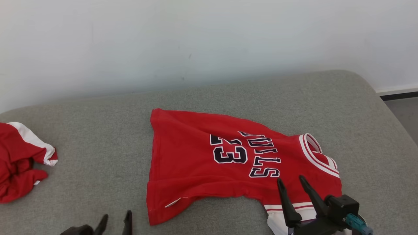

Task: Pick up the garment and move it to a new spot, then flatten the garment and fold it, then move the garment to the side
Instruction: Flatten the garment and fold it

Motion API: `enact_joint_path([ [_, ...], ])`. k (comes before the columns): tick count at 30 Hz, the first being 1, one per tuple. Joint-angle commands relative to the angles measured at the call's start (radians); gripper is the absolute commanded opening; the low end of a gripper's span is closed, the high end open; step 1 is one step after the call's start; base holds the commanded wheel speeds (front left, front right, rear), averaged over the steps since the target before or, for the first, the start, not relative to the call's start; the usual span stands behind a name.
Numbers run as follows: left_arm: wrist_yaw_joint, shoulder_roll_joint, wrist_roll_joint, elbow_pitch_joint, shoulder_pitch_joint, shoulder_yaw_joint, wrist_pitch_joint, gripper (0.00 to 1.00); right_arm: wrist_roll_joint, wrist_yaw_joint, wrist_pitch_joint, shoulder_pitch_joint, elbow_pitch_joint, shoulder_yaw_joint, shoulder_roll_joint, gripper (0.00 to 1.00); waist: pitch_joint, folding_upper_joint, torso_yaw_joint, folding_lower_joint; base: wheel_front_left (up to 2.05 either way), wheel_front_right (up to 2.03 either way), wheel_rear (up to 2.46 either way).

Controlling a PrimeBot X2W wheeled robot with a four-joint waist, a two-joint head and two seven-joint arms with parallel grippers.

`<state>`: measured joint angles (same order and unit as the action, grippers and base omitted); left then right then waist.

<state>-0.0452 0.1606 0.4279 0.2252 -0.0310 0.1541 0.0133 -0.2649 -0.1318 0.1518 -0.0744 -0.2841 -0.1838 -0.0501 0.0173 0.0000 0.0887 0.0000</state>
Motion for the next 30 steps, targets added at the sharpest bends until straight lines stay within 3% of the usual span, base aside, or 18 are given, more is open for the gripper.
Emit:
enact_joint_path([
  [1,-0.004,-0.002,-0.008,-0.012,-0.013,-0.009,0.029,1.00,0.003,0.002,0.006,0.014,0.001,0.008,0.000,1.00,0.004,0.0000,-0.002,0.0000,0.00,0.00,0.00],
  [5,-0.010,-0.012,-0.036,-0.049,-0.043,-0.033,0.196,1.00,0.014,0.002,0.005,0.023,0.007,0.043,0.000,1.00,0.013,0.0000,-0.009,0.0000,0.00,0.00,0.00],
  [8,0.000,-0.019,-0.058,-0.074,-0.051,-0.041,0.243,1.00,0.023,0.002,0.004,0.042,0.013,0.080,0.000,1.00,0.022,0.0000,-0.021,0.0000,0.00,0.00,0.00],
  [22,0.082,-0.088,-0.188,-0.202,-0.176,-0.158,0.252,1.00,0.059,0.002,-0.025,0.112,0.017,0.243,-0.001,1.00,0.079,0.0000,-0.075,0.0000,0.00,0.00,0.00],
  [30,0.116,-0.105,-0.215,-0.203,-0.194,-0.194,0.252,1.00,0.107,0.002,-0.129,0.085,-0.036,0.353,0.000,1.00,0.073,0.0000,-0.089,0.0000,0.00,0.00,0.00],
])
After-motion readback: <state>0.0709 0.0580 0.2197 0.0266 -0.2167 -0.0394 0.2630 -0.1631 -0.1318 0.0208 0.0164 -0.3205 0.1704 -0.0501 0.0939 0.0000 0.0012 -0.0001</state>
